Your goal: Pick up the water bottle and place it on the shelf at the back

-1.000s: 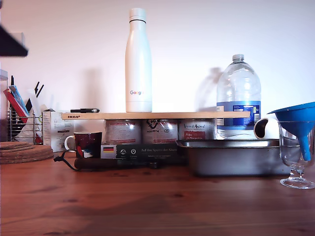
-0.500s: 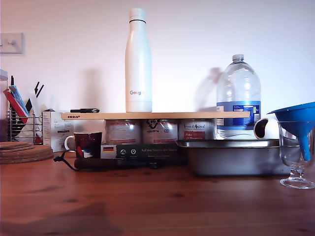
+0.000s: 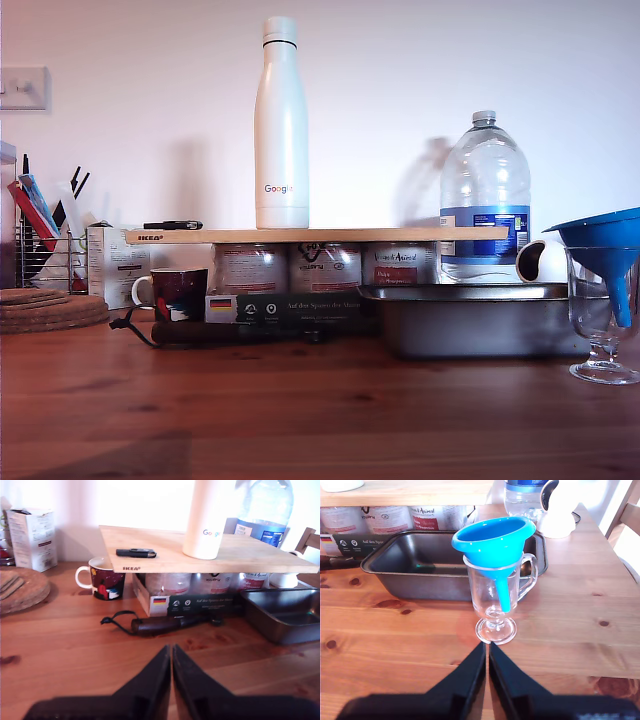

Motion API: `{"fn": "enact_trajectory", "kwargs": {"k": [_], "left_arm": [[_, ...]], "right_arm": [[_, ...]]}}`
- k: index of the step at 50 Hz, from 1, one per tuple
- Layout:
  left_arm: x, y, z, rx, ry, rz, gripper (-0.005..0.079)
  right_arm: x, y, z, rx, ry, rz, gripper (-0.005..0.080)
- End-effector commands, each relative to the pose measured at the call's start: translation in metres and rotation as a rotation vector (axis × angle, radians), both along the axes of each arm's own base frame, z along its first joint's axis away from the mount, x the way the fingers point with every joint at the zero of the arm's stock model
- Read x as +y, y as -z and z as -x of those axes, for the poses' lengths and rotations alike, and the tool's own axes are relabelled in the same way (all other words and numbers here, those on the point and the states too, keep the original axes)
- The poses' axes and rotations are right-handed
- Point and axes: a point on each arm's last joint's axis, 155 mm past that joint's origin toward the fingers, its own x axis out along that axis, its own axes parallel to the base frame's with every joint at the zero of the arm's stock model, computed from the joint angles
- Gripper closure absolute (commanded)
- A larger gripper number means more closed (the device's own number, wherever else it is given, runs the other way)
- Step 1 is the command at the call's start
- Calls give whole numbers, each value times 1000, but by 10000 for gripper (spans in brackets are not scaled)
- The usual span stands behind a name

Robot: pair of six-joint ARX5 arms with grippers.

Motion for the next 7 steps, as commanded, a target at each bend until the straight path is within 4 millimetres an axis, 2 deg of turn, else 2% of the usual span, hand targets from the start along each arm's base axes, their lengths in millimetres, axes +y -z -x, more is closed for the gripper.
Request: {"fn": "enact_trajectory", "kwargs": {"k": [1, 7], "left_arm": [[1, 6, 2, 8, -7, 4, 762], [2, 4, 6, -4, -7, 4, 762]], "right_arm": [[1, -2, -1, -11, -2, -3, 764], [1, -2, -1, -11, -2, -3, 764]]}}
